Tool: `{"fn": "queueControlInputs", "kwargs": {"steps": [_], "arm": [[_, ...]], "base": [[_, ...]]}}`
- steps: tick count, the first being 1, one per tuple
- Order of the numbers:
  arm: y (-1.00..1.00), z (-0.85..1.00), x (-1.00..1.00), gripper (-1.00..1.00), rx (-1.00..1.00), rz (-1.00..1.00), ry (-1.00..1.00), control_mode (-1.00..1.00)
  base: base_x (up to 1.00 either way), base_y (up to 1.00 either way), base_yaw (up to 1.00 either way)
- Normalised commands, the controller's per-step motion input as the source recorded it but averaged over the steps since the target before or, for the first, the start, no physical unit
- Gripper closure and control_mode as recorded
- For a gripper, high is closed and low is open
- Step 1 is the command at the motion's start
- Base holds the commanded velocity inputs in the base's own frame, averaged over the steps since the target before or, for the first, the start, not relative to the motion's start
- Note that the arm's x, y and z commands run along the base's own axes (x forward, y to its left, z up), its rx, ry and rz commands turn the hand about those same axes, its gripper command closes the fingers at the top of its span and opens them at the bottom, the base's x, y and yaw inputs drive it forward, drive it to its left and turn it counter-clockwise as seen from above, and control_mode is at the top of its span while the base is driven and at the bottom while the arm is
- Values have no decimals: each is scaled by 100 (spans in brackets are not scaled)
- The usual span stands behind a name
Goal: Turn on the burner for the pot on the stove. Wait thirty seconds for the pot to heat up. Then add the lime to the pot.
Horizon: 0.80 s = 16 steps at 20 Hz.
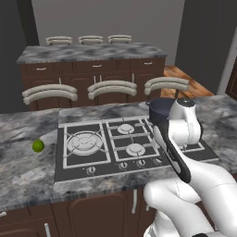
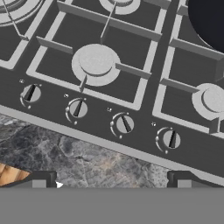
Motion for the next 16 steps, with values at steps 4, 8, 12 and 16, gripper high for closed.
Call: {"fn": "queueControlInputs", "kwargs": {"steps": [4, 8, 12, 16], "arm": [[0, 0, 0, -100, 0, 0, 0, -100], [0, 0, 0, -100, 0, 0, 0, -100], [0, 0, 0, -100, 0, 0, 0, -100], [0, 0, 0, -100, 0, 0, 0, -100]], "base": [[0, 0, 0], [0, 0, 0], [0, 0, 0], [0, 0, 0]]}}
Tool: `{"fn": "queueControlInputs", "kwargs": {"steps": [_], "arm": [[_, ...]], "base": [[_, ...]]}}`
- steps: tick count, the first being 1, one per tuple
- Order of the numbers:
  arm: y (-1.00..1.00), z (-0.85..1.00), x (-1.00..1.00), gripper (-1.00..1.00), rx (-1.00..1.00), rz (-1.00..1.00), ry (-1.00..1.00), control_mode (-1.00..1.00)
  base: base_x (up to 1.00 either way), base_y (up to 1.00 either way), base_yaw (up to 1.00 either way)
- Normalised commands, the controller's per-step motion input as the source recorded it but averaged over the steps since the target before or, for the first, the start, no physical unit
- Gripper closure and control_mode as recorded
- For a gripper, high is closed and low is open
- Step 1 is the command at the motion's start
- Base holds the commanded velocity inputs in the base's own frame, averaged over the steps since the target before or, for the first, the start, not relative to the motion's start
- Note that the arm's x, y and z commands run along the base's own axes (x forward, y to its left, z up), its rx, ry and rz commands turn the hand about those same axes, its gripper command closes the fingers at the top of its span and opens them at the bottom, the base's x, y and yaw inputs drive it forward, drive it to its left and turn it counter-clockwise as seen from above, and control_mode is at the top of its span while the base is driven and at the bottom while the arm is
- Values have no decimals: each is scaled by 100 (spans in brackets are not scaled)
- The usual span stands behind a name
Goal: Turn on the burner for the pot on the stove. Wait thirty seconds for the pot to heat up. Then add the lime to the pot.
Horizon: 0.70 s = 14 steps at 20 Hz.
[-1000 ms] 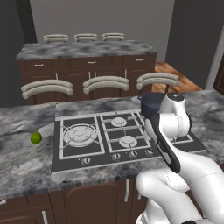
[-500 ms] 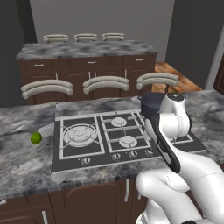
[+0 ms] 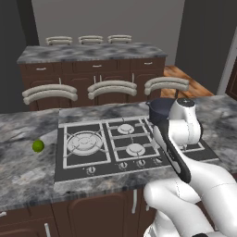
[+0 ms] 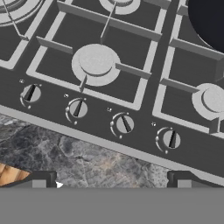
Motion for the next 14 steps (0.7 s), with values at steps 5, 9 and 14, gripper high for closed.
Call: {"fn": "queueControlInputs", "kwargs": {"steps": [5, 9, 14], "arm": [[0, 0, 0, -100, 0, 0, 0, -100], [0, 0, 0, -100, 0, 0, 0, -100], [0, 0, 0, -100, 0, 0, 0, -100]], "base": [[0, 0, 0], [0, 0, 0], [0, 0, 0]]}}
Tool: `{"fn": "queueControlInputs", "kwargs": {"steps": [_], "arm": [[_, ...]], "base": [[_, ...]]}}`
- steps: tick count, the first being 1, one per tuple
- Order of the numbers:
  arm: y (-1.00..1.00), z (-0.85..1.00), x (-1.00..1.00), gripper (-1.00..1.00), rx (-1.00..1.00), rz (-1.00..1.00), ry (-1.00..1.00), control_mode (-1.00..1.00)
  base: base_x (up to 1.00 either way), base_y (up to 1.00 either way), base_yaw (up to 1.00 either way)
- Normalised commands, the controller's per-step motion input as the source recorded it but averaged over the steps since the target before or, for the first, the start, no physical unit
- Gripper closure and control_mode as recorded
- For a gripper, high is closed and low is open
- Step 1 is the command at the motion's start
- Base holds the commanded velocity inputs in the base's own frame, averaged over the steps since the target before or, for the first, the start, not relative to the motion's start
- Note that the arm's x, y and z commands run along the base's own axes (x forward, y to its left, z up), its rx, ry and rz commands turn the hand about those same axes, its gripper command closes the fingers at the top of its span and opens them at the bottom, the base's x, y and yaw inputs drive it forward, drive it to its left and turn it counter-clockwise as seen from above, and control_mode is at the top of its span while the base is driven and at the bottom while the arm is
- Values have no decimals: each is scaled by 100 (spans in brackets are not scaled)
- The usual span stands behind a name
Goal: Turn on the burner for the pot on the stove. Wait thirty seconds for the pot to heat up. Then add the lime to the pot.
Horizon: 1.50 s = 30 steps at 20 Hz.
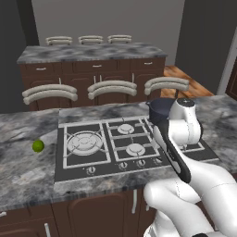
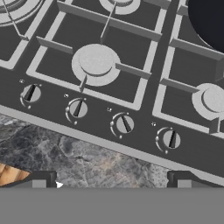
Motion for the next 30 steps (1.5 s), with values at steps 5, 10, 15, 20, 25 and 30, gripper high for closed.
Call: {"fn": "queueControlInputs", "kwargs": {"steps": [5, 10, 15, 20, 25, 30], "arm": [[0, 0, 0, -100, 0, 0, 0, -100], [0, 0, 0, -100, 0, 0, 0, -100], [0, 0, 0, -100, 0, 0, 0, -100], [0, 0, 0, -100, 0, 0, 0, -100], [0, 0, 0, -100, 0, 0, 0, -100], [0, 0, 0, -100, 0, 0, 0, -100]], "base": [[0, 0, 0], [0, 0, 0], [0, 0, 0], [0, 0, 0], [0, 0, 0], [0, 0, 0]]}}
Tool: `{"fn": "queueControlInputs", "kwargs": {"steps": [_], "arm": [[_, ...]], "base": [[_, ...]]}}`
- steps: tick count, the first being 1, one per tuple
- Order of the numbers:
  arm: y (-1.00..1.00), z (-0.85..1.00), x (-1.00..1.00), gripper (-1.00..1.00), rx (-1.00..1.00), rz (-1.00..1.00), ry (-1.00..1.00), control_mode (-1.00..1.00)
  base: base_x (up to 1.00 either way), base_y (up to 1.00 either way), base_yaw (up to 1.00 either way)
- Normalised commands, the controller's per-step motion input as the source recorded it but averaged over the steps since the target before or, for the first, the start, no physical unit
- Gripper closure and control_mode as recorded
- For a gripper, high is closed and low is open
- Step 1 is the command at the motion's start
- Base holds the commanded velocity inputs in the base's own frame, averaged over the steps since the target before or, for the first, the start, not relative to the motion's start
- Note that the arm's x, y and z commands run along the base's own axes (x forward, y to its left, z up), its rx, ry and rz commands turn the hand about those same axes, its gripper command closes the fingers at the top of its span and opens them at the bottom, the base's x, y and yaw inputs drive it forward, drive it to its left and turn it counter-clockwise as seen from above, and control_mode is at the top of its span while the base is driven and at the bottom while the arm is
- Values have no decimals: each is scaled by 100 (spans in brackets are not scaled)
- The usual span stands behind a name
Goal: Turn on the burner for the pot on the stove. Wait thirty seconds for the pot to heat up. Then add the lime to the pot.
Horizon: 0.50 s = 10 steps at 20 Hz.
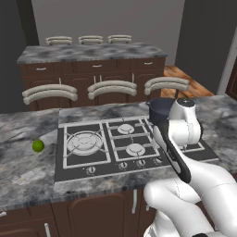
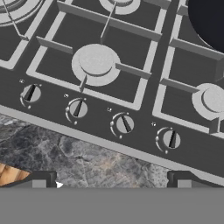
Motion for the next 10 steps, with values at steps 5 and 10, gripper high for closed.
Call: {"fn": "queueControlInputs", "kwargs": {"steps": [5, 10], "arm": [[0, 0, 0, -100, 0, 0, 0, -100], [0, 0, 0, -100, 0, 0, 0, -100]], "base": [[0, 0, 0], [0, 0, 0]]}}
